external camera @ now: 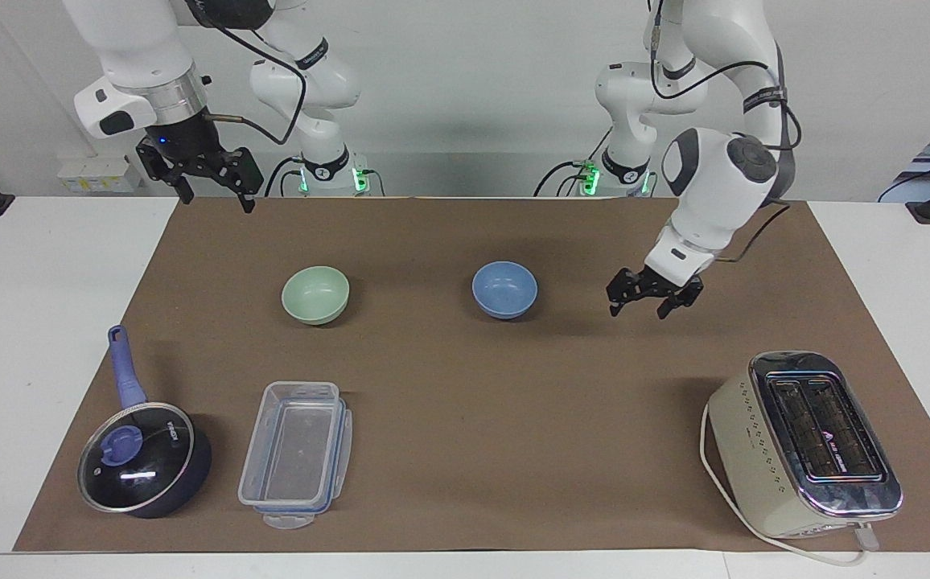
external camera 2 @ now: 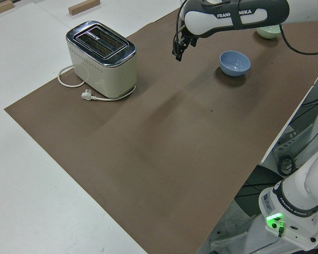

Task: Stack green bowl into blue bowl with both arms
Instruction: 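Return the left gripper to rest while the right gripper reaches the green bowl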

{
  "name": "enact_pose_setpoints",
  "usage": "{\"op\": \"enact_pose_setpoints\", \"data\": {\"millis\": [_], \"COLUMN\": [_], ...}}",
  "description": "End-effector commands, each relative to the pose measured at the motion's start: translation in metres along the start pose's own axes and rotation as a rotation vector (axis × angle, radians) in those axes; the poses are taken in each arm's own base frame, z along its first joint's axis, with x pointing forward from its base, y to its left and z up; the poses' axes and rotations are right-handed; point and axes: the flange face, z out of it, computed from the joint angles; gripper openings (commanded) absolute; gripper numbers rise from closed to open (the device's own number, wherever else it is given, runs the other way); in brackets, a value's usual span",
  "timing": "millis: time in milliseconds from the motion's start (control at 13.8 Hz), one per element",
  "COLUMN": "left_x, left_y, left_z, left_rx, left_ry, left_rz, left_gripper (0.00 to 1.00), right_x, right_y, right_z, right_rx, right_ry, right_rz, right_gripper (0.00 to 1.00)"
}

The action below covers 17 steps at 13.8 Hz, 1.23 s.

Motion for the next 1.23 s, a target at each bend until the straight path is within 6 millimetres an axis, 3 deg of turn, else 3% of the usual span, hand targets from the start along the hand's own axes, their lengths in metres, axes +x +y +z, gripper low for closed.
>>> {"op": "enact_pose_setpoints", "data": {"millis": [0, 217, 434, 796, 941, 1158], "left_x": [0.007, 0.002, -0.003, -0.007, -0.009, -0.010], "left_y": [-0.036, -0.058, -0.062, -0.057, -0.055, -0.055], "left_z": [-0.049, -0.091, -0.128, -0.166, -0.171, -0.170], "left_rx": [0.052, 0.104, 0.156, 0.147, 0.144, 0.144], "left_ry": [-0.060, -0.086, -0.126, -0.161, -0.135, -0.136], "left_rz": [0.052, 0.053, 0.073, 0.069, 0.071, 0.065], "left_gripper": [1.00, 1.00, 1.00, 1.00, 1.00, 1.00], "right_x": [0.007, 0.019, 0.017, -0.011, -0.030, -0.051], "right_y": [-0.004, -0.007, -0.016, -0.015, -0.013, -0.008], "right_z": [0.008, 0.047, 0.122, 0.247, 0.281, 0.294], "right_rx": [0.064, 0.064, 0.056, 0.049, 0.041, 0.029], "right_ry": [0.066, 0.065, 0.024, 0.022, -0.015, -0.065], "right_rz": [0.007, 0.002, -0.015, -0.041, -0.047, -0.073], "right_gripper": [1.00, 1.00, 1.00, 1.00, 1.00, 1.00]}}
